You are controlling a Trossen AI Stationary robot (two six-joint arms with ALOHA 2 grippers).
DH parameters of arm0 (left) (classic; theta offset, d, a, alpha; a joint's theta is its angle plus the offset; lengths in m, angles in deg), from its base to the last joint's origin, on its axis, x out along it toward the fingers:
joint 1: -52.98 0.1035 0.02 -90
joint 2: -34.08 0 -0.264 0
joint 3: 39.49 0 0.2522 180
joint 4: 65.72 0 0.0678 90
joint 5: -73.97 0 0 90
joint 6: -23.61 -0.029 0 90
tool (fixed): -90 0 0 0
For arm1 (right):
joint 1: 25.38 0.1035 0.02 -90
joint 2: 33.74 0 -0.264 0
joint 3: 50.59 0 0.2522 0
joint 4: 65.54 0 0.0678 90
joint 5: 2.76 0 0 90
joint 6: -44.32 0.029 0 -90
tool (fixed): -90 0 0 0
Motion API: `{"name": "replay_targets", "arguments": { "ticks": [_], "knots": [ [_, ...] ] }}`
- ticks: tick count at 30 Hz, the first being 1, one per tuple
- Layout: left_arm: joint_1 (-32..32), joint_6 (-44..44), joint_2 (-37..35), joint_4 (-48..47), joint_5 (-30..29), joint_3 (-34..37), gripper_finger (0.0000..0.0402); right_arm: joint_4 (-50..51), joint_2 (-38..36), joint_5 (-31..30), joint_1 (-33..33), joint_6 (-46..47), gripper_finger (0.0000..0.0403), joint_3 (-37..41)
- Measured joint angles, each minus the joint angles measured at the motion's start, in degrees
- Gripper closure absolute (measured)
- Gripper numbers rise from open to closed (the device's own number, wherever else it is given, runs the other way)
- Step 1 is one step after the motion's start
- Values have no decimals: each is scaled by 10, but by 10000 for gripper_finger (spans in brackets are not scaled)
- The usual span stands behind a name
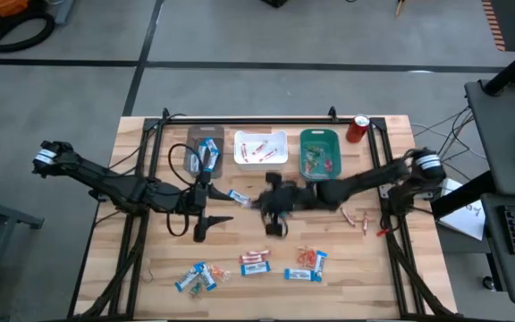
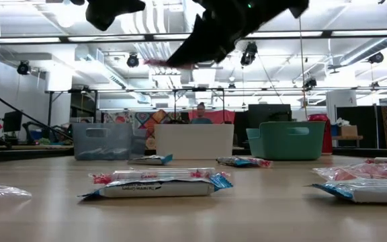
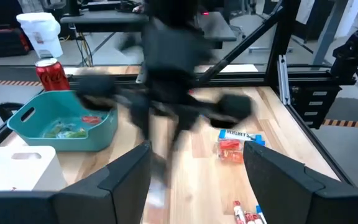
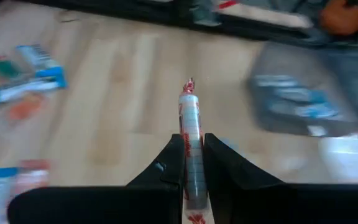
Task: Sort candy
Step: Put the orange candy into the white bin
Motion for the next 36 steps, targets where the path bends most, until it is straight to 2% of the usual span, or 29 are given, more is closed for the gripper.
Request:
{"name": "replay_targets", "arguments": {
  "ticks": [6, 11, 18, 22, 29, 36],
  "knots": [
    [0, -2, -8, -4, 0, 0, 167, 20, -38, 70, -117, -60, 371, -1],
    [0, -3, -12, -9, 0, 0, 167, 1, -6, 156, -213, -86, 371, -3],
    [0, 0, -15, -24, 0, 0, 167, 10, 38, 160, -303, -76, 369, -7],
    [0, -1, -15, -27, -3, 0, 167, 83, 57, 158, -323, -80, 371, -27],
    [0, -5, -14, -27, -52, 0, 167, 166, 107, 157, -326, -95, 371, -98],
    [0, -2, -14, -27, -55, 0, 167, 229, 155, 151, -328, -94, 371, -174]
  ]
}}
